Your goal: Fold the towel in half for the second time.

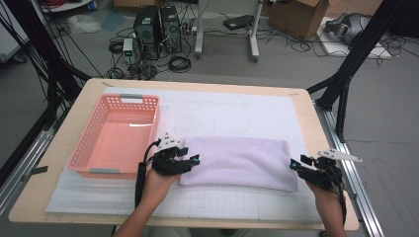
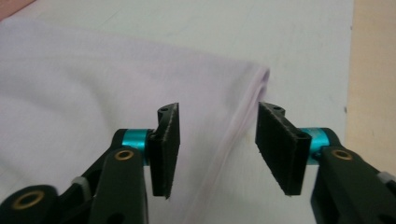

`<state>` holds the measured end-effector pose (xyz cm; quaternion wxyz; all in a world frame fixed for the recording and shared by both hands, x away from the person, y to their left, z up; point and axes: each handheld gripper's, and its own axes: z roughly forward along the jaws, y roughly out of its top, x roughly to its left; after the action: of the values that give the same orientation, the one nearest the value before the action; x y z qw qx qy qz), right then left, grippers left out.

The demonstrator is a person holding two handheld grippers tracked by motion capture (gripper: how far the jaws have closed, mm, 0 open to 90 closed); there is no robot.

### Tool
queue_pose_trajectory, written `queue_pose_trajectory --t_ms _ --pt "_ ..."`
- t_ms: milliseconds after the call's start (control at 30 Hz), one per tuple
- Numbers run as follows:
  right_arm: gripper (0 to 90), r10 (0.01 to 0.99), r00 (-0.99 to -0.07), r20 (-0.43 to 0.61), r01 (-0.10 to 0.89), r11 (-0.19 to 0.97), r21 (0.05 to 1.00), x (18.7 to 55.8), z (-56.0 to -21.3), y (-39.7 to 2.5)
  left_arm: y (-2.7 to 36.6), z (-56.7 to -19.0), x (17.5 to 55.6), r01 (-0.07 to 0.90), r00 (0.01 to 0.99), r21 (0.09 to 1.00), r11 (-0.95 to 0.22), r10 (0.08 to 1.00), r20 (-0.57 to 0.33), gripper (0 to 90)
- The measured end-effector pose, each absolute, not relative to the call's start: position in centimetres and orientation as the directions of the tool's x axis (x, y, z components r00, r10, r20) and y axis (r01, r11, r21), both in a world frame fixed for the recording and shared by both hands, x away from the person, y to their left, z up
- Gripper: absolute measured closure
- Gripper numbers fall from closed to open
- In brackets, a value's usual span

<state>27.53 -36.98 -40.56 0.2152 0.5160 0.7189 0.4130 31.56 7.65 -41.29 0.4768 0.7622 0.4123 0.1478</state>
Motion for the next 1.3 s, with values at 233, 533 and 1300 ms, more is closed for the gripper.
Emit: queue_pose_trajectory --t_ms 233,533,1300 --pt "42.2 0.91 -0.399 0.111 0.583 0.159 0.797 31.9 -41.7 -35.9 6.8 -41.7 35.3 0.51 0.576 0.835 -0.207 0.803 -0.153 42.4" --pt "39.4 0.901 -0.413 0.132 0.605 0.163 0.779 35.0 -42.3 -36.0 7.1 -44.0 38.2 0.578 0.525 0.798 -0.169 0.826 -0.205 40.1" --pt "55.1 0.955 -0.296 -0.017 0.56 0.188 0.807 37.2 -43.7 -34.8 7.2 -43.5 38.1 0.544 0.379 0.836 -0.068 0.909 -0.172 65.8"
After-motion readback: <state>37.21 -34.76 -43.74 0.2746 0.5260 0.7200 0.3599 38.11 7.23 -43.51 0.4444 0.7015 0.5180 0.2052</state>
